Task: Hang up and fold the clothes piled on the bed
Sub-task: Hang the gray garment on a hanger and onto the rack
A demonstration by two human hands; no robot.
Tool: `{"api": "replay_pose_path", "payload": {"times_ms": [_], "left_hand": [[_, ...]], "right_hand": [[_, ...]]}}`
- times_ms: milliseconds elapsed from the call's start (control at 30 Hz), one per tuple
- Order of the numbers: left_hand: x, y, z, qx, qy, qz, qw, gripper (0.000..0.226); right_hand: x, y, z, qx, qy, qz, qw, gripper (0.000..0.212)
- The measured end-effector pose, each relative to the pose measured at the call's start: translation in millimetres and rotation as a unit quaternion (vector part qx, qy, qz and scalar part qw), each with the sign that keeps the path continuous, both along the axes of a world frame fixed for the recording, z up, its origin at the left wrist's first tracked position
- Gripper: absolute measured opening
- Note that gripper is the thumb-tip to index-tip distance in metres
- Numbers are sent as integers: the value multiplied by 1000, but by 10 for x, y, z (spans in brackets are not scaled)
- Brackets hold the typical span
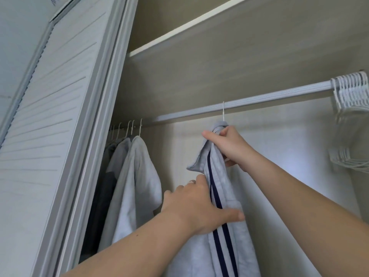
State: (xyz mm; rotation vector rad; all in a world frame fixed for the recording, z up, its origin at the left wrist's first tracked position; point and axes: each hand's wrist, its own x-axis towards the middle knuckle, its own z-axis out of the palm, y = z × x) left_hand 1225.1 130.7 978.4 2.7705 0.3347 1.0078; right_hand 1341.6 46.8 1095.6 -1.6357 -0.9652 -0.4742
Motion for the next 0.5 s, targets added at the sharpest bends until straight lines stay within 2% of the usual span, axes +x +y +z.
{"api": "replay_pose_path", "payload": {"times_ms": [100,200,300,500], "left_hand": [[18,-15,-78,3,5,25,1000,96],[35,-3,-147,21,-11,43,999,89],[65,71,-209,52,-21,62,997,89],[94,301,-263,78,-23,78,994,81]], "right_hand": [[-153,-63,-102,-78,-21,-40,996,41],[-233,-89,-174,-77,-69,-89,991,27],[-202,-26,-212,-72,-141,-146,977,28],[-60,251,-353,-19,-153,-66,986,19]]}}
